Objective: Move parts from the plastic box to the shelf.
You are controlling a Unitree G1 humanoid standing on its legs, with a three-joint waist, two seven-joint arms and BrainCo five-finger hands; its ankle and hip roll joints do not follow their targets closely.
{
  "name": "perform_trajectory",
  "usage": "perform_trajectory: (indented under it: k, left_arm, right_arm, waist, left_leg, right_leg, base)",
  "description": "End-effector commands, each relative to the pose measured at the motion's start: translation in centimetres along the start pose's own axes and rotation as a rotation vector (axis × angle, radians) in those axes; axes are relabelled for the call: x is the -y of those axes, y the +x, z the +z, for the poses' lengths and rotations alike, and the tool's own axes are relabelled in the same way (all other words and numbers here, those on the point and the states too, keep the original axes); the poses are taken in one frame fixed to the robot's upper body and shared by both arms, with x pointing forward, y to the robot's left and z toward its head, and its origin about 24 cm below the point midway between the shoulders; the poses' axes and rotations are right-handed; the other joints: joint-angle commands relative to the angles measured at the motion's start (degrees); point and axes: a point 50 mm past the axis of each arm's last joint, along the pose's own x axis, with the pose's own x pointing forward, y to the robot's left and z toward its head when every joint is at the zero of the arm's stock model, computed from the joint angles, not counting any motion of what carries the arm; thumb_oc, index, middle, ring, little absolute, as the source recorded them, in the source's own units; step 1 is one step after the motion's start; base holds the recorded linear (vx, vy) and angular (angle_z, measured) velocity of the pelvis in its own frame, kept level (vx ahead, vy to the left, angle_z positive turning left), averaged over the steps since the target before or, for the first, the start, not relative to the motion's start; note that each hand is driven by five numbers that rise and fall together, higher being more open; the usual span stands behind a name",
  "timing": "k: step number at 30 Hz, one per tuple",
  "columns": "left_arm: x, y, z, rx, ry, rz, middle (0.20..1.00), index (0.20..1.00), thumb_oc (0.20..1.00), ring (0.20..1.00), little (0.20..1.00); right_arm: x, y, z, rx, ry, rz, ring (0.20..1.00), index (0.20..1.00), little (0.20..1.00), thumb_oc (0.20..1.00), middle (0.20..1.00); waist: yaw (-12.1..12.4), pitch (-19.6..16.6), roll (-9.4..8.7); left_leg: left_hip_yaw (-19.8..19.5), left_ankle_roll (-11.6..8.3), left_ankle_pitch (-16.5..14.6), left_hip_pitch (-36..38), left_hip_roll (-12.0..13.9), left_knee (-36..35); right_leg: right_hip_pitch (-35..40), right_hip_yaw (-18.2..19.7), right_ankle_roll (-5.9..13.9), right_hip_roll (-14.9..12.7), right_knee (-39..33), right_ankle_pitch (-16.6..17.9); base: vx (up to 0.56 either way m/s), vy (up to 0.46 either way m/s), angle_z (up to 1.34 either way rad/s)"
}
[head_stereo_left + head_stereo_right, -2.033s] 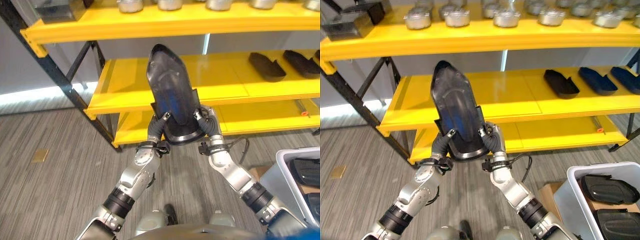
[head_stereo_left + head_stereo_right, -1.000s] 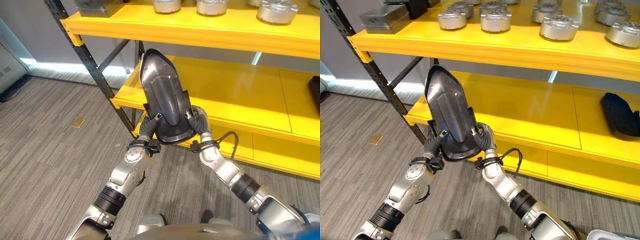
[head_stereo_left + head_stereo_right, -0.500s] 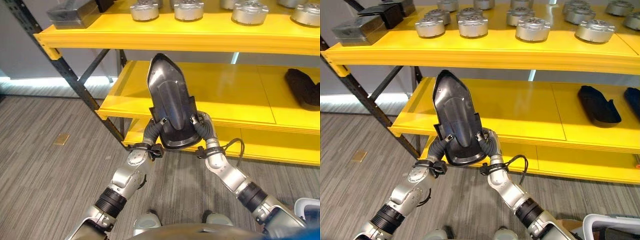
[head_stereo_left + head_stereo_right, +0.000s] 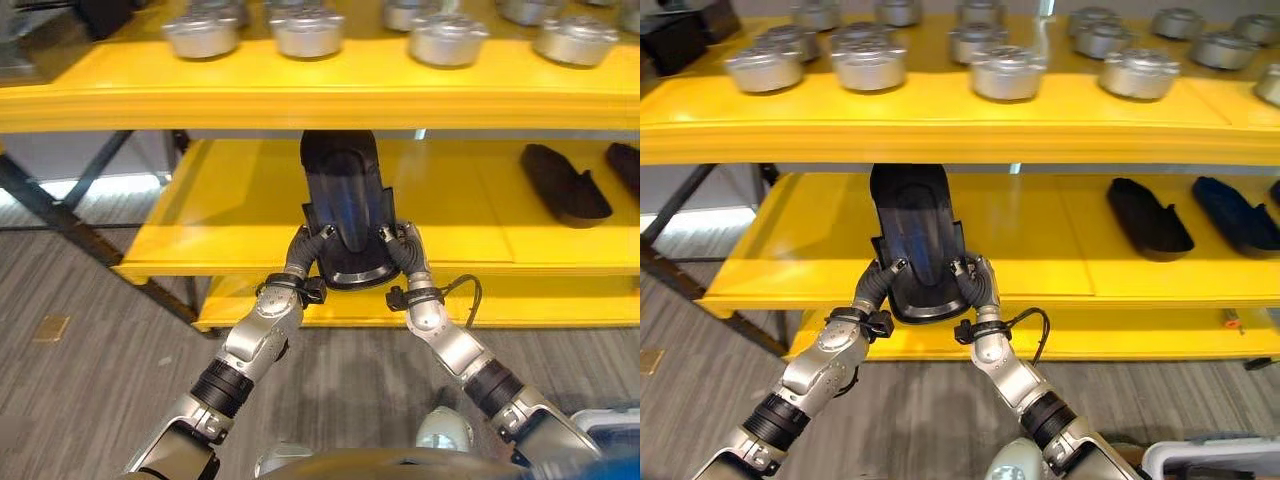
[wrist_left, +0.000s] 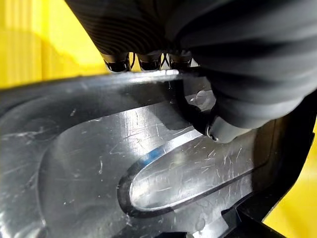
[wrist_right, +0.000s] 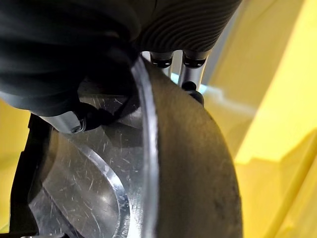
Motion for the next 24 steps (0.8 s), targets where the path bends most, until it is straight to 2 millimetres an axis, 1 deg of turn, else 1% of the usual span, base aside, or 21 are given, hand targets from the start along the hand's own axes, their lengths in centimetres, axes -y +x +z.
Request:
perform_trajectory:
  k: [1,2,4,6,7,8,9,11,13,14,15,17,18,19,21,22,23,24]
  left_arm:
    - [4.0,-0.1,5.3,0.234,0.019,-0.214,0.2,0.2,0.2,0.2,0.2]
    - [4.2,0.0,5.5,0.238,0.017,-0.222,0.2,0.2,0.2,0.2,0.2]
    - [4.2,0.1,5.5,0.233,0.011,-0.223,0.2,0.2,0.2,0.2,0.2]
    - [4.4,0.2,5.6,0.23,0.016,-0.229,0.2,0.2,0.2,0.2,0.2]
    - [4.6,0.3,5.6,0.231,0.015,-0.231,0.2,0.2,0.2,0.2,0.2]
    - [4.7,0.3,5.5,0.231,0.013,-0.23,0.2,0.2,0.2,0.2,0.2]
    - [4.9,0.4,5.5,0.229,0.011,-0.223,0.2,0.2,0.2,0.2,0.2]
    - [5.0,0.5,5.6,0.222,-0.004,-0.203,0.2,0.2,0.2,0.2,0.2]
    - [5.0,0.6,5.6,0.214,-0.025,-0.182,0.2,0.2,0.2,0.2,0.2]
    - [4.9,0.5,5.6,0.209,-0.029,-0.182,0.2,0.2,0.2,0.2,0.2]
    - [4.8,0.4,5.5,0.202,-0.029,-0.188,0.2,0.2,0.2,0.2,0.2]
    - [4.4,0.2,5.1,0.184,-0.027,-0.194,0.2,0.2,0.2,0.2,0.2]
    - [3.8,0.1,4.6,0.172,-0.024,-0.183,0.2,0.2,0.2,0.2,0.2]
    - [3.7,0.0,4.5,0.169,-0.024,-0.178,0.2,0.2,0.2,0.2,0.2]
    - [3.5,-0.1,4.0,0.161,-0.025,-0.165,0.2,0.2,0.2,0.2,0.2]
    - [3.6,-0.2,3.8,0.157,-0.026,-0.163,0.2,0.2,0.2,0.2,0.2]
    - [3.9,-0.2,3.5,0.151,-0.033,-0.172,0.2,0.2,0.2,0.2,0.2]
    - [3.9,-0.2,3.4,0.152,-0.033,-0.179,0.2,0.2,0.2,0.2,0.2]
  right_arm:
    - [0.3,2.6,4.9,0.133,0.107,-0.069,0.2,0.2,0.2,0.2,0.2]
    - [0.3,2.9,5.0,0.122,0.099,-0.077,0.2,0.2,0.2,0.2,0.2]
    - [0.4,3.1,4.8,0.108,0.095,-0.079,0.2,0.2,0.2,0.2,0.2]
    - [0.5,3.1,4.4,0.091,0.096,-0.086,0.2,0.2,0.2,0.2,0.2]
    - [0.7,3.2,4.2,0.088,0.09,-0.082,0.2,0.2,0.2,0.2,0.2]
    - [0.7,3.2,4.1,0.089,0.084,-0.08,0.2,0.2,0.2,0.2,0.2]
    - [0.8,3.2,4.0,0.094,0.069,-0.074,0.2,0.2,0.2,0.2,0.2]
    - [1.0,3.3,3.9,0.085,0.063,-0.059,0.2,0.2,0.2,0.2,0.2]
    - [1.3,3.3,3.7,0.084,0.063,-0.051,0.2,0.2,0.2,0.2,0.2]
    - [1.5,3.3,3.7,0.081,0.058,-0.059,0.2,0.2,0.2,0.2,0.2]
    - [1.6,3.2,3.7,0.078,0.057,-0.07,0.2,0.2,0.2,0.2,0.2]
    - [1.7,3.1,3.5,0.073,0.055,-0.085,0.2,0.2,0.2,0.2,0.2]
    - [1.7,3.0,3.5,0.072,0.054,-0.076,0.2,0.2,0.2,0.2,0.2]
    - [1.7,2.9,3.5,0.072,0.054,-0.072,0.2,0.2,0.2,0.2,0.2]
    - [1.7,2.8,3.5,0.068,0.055,-0.061,0.2,0.2,0.2,0.2,0.2]
    - [1.8,2.8,3.6,0.067,0.051,-0.058,0.2,0.2,0.2,0.2,0.2]
    - [1.8,2.7,3.7,0.07,0.035,-0.061,0.2,0.2,0.2,0.2,0.2]
    - [1.8,2.6,3.6,0.068,0.031,-0.066,0.2,0.2,0.2,0.2,0.2]
  waist:
    - [-0.07,-0.27,-2.29]
    - [-0.42,-0.5,-2.51]
    - [-0.62,-0.92,-2.65]
    - [-1.03,-1.38,-3.07]
    - [-1.39,-1.59,-3.19]
    - [-1.5,-1.66,-3.2]
    - [-2.08,-1.9,-3.26]
    - [-3.02,-2.31,-3.14]
    - [-3.41,-2.65,-3.03]
    - [-3.2,-2.61,-2.89]
    - [-2.93,-2.51,-2.8]
    - [-1.99,-2.0,-2.58]
    - [-1.38,-1.55,-2.5]
    - [-1.33,-1.48,-2.5]
    - [-1.49,-1.54,-2.45]
    - [-1.63,-1.56,-2.22]
    - [-1.83,-1.35,-1.68]
    - [-1.76,-1.24,-1.51]
  left_leg:
    - [0.93,3.72,-2.67,-8.31,-6.18,5.72]
    - [1.11,3.44,-3.23,-8.54,-4.81,7.28]
    - [1.36,3.06,-3.21,-8.79,-3.71,8.22]
    - [1.81,2.51,-3.15,-9.36,-2.04,9.96]
    - [2.45,2.08,-2.72,-9.49,-1.07,10.69]
    - [2.63,1.89,-2.37,-9.56,-0.74,10.94]
    - [3.53,1.34,-1.18,-9.68,0.1,11.65]
    - [4.91,0.66,0.37,-9.48,0.87,12.36]
    - [5.6,0.35,1.02,-9.33,0.76,12.6]
    - [5.26,0.09,1.94,-9.89,0.07,13.08]
    - [5.01,0.28,1.86,-10.36,-0.7,12.96]
    - [3.43,1.22,1.45,-11.51,-3.17,11.59]
    - [2.17,1.9,1.63,-11.03,-4.02,8.83]
    - [2.03,1.92,1.93,-10.72,-3.89,8.03]
    - [1.86,1.26,4.28,-9.62,-2.47,5.6]
    - [1.26,0.3,7.12,-9.47,-1.33,4.75]
    - [0.52,-0.18,11.3,-10.09,1.21,2.61]
    - [0.01,-0.19,11.02,-10.27,1.65,2.04]
  right_leg:
    - [7.35,-0.58,2.14,1.0,-1.98,-7.38]
    - [7.84,-0.67,0.91,2.22,-1.56,-8.98]
    - [8.06,-0.83,0.16,2.86,-1.61,-9.47]
    - [9.16,-0.88,-1.19,4.17,-3.04,-9.55]
    - [9.94,-1.18,-1.78,4.87,-4.21,-9.39]
    - [10.18,-1.25,-1.96,5.11,-4.57,-9.36]
    - [11.01,-1.41,-2.5,5.85,-5.93,-9.22]
    - [12.37,-1.8,-3.35,7.09,-8.1,-8.96]
    - [12.95,-2.04,-3.75,7.84,-9.02,-8.85]
    - [13.19,-1.99,-4.01,8.69,-9.4,-8.94]
    - [13.06,-2.07,-4.04,8.88,-8.93,-9.22]
    - [12.63,-2.23,-3.79,8.73,-6.93,-10.12]
    - [12.73,-2.43,-3.87,8.57,-5.87,-10.68]
    - [12.78,-2.53,-3.92,8.49,-5.75,-10.76]
    - [12.83,-2.91,-3.96,8.18,-5.65,-10.72]
    - [12.78,-2.74,-3.93,8.18,-5.85,-10.54]
    - [11.22,-2.57,-3.93,7.5,-4.69,-9.94]
    - [10.46,-2.55,-3.76,6.91,-2.86,-10.69]
  base:
    - [0.21,-0.34,-0.08]
    - [0.17,-0.267,-0.09]
    - [0.17,-0.249,-0.16]
    - [0.19,-0.274,-0.1]
    - [0.17,-0.239,0.02]
    - [0.17,-0.21,0.01]
    - [0.15,-0.163,-0.02]
    - [0.18,-0.169,-0.01]
    - [0.14,-0.115,0.13]
    - [0.12,-0.091,0.23]
    - [0.09,-0.044,0.21]
    - [0.1,0.041,0.17]
    - [0.13,0.09,0.16]
    - [0.13,0.114,0.1]
    - [0.1,0.136,0.08]
    - [0.07,0.301,0.06]
    - [0.05,0.341,0.04]
    - [0.02,0.343,-0.02]
